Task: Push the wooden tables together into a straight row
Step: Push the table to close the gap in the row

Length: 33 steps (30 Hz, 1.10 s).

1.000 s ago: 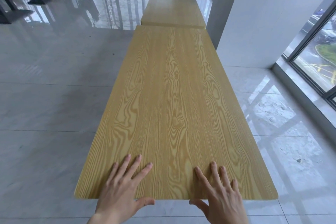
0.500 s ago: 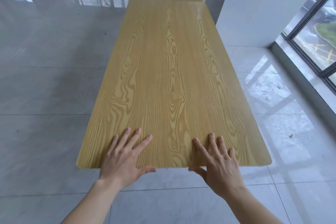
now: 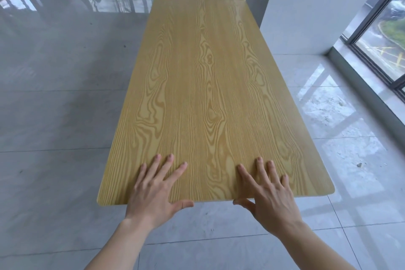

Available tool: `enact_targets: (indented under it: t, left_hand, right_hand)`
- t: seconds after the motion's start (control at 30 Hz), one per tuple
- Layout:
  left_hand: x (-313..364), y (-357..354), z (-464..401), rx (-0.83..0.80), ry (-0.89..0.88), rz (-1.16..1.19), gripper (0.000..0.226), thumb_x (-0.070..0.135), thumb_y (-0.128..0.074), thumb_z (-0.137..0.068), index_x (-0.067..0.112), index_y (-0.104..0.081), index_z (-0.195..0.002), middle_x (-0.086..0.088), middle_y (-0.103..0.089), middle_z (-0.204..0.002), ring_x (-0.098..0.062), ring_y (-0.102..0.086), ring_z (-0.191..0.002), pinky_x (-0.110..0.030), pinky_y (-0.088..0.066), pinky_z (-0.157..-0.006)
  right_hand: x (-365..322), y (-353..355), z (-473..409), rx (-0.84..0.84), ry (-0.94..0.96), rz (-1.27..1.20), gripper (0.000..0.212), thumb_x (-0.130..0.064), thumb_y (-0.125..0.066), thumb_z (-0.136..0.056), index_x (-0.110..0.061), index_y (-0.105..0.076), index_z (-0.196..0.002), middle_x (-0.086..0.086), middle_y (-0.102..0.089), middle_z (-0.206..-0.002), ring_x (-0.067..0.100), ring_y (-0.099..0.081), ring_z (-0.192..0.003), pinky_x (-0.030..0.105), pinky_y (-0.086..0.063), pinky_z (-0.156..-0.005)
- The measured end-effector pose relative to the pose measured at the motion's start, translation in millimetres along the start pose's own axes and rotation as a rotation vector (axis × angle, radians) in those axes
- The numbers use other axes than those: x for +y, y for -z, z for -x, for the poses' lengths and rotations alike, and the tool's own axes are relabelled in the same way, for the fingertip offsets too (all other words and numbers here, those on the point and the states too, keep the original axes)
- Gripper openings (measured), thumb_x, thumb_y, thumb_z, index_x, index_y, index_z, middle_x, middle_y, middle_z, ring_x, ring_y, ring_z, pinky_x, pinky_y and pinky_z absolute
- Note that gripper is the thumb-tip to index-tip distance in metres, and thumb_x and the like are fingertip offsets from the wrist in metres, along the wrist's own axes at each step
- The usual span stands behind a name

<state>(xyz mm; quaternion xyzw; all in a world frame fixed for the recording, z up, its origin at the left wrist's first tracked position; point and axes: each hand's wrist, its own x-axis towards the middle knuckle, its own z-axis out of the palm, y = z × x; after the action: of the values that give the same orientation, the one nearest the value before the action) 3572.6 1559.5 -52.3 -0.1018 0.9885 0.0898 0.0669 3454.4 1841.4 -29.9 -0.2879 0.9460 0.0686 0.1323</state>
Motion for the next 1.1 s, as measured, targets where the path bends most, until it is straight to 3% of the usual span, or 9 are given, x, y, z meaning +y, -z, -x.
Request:
enact_targets:
  t: [0.1,0.2,0.57,0.8,0.93,1.1]
  left_hand:
    - [-1.6,-0.8,-0.1,0.02,0.0,-0.002,0.102,0.101,-0.024,-0.07,0.052,-0.002,-0.157,0.01,0.004,-0.169,-0.023,0.011,-0.157,-0.052,-0.004,-0.127]
    - [-1.2,0.5,-1.6,0.011,0.002,-0.009,0.102,0.102,-0.024,-0.07,0.054,0.001,-0.156,0.011,0.007,-0.169,-0.022,0.014,-0.156,-0.051,-0.001,-0.127]
    - [2.4,3.4,-2.2,-0.029,0.023,-0.023,0.103,0.101,-0.022,-0.07,0.055,0.011,-0.155,0.012,0.017,-0.168,-0.021,0.022,-0.155,-0.05,0.002,-0.128]
    - [9.3,12.2,-1.1,-0.079,0.056,-0.044,0.1,0.095,-0.028,-0.076,0.05,0.01,-0.157,0.008,0.017,-0.17,-0.021,0.022,-0.155,-0.052,0.007,-0.126]
    - [20.1,27.7,0.0,-0.077,0.024,0.001,0.095,0.089,-0.028,-0.08,0.048,0.004,-0.158,0.006,0.011,-0.171,-0.017,0.015,-0.157,-0.05,0.007,-0.127]
    - [14.9,70.8,-6.8,-0.027,0.01,0.056,0.089,0.087,-0.028,-0.085,0.047,0.004,-0.158,0.004,0.005,-0.172,-0.017,0.01,-0.157,-0.047,0.004,-0.127]
  right_hand:
    - [-0.6,0.1,-1.9,-0.006,0.0,0.029,0.092,-0.085,-0.007,-0.082,-0.041,-0.009,-0.162,0.021,-0.014,-0.169,0.049,-0.017,-0.152,0.065,-0.033,-0.109]
    - [0.6,-2.0,-4.0,-0.019,-0.003,0.041,0.09,-0.086,-0.015,-0.084,-0.044,0.009,-0.16,0.016,0.002,-0.172,0.044,-0.005,-0.155,0.061,-0.025,-0.115]
    - [1.1,-1.6,-5.1,0.002,-0.002,0.002,0.092,-0.084,-0.032,-0.088,-0.044,0.006,-0.161,0.018,0.002,-0.171,0.047,-0.004,-0.155,0.066,-0.023,-0.115]
    - [-3.3,3.2,-1.8,-0.022,-0.035,-0.049,0.094,-0.09,-0.026,-0.084,-0.046,0.008,-0.159,0.013,0.008,-0.172,0.041,0.002,-0.156,0.064,-0.019,-0.119]
    - [-20.7,25.1,5.7,0.006,-0.049,-0.197,0.1,-0.098,-0.006,-0.074,-0.047,0.0,-0.16,0.01,0.005,-0.172,0.033,0.007,-0.158,0.062,-0.011,-0.122]
    - [-46.7,70.3,0.8,0.009,-0.083,-0.276,0.095,-0.095,-0.017,-0.08,-0.046,0.0,-0.16,0.008,0.005,-0.173,0.03,0.007,-0.158,0.061,-0.009,-0.124]
